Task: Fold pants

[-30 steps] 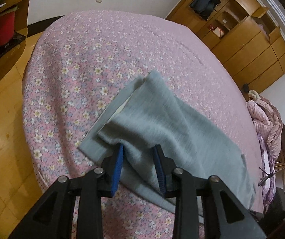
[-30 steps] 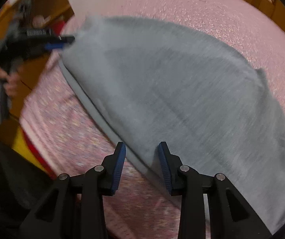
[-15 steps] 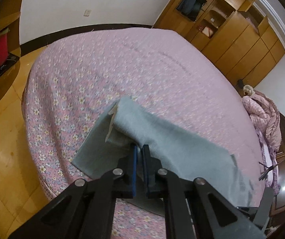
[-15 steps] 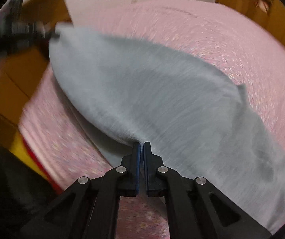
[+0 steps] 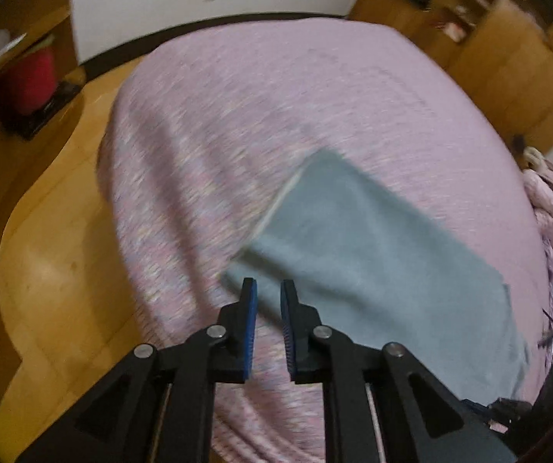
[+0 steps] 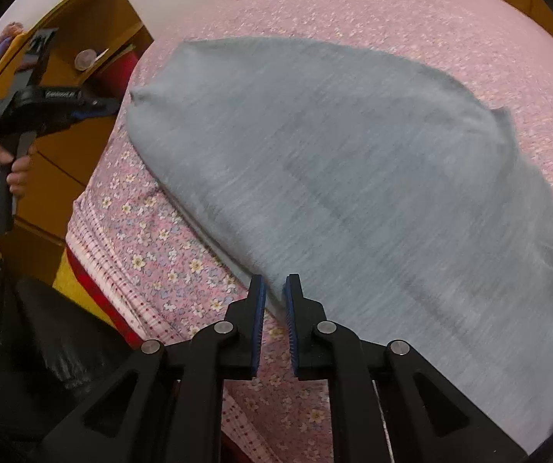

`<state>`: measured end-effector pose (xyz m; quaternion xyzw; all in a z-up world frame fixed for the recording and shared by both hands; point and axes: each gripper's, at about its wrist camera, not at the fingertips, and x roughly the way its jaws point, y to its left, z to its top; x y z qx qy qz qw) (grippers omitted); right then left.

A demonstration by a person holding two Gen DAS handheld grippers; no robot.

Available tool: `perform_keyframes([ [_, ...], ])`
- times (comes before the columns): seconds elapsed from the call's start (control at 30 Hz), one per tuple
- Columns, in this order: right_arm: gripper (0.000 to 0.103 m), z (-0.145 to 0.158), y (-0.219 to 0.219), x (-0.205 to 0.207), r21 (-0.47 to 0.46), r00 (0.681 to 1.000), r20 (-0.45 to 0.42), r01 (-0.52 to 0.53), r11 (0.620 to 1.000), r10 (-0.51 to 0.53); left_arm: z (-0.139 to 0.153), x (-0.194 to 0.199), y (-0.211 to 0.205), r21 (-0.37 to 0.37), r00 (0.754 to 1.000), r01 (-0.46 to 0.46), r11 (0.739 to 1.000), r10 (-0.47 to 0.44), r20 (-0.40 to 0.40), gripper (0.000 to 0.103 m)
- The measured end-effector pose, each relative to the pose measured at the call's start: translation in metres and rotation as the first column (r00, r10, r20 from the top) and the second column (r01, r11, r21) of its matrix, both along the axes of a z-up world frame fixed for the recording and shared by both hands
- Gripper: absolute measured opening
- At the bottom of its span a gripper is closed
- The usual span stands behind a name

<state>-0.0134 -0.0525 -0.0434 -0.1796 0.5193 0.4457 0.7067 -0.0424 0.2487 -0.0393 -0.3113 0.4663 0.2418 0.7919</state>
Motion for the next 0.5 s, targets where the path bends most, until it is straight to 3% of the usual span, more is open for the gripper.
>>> perform_keyframes([
  [0.2,0.019,0.017,-0.014,0.025,0.051,0.99,0.046,0.133,0.99,-0.135,0.008,-0.013,0.003,0.012,0.998,0.001,1.0,-0.002,0.064,0.016],
  [0.33,0.02,0.022,-0.023,0.045,0.07,0.968,0.077,0.234,0.97,-0.239,0.017,0.0,-0.017,0.03,0.985,0.108,0.994,-0.111,0.13,0.016],
  [0.43,0.02,0.021,-0.023,0.066,0.079,0.942,0.113,0.308,0.948,-0.316,0.016,0.014,-0.035,0.06,0.975,0.177,0.982,-0.183,0.127,0.016],
  [0.5,0.02,0.018,-0.03,0.085,0.083,0.921,0.132,0.359,0.93,-0.367,0.006,0.023,-0.042,0.092,0.974,0.202,0.975,-0.21,0.081,0.016],
])
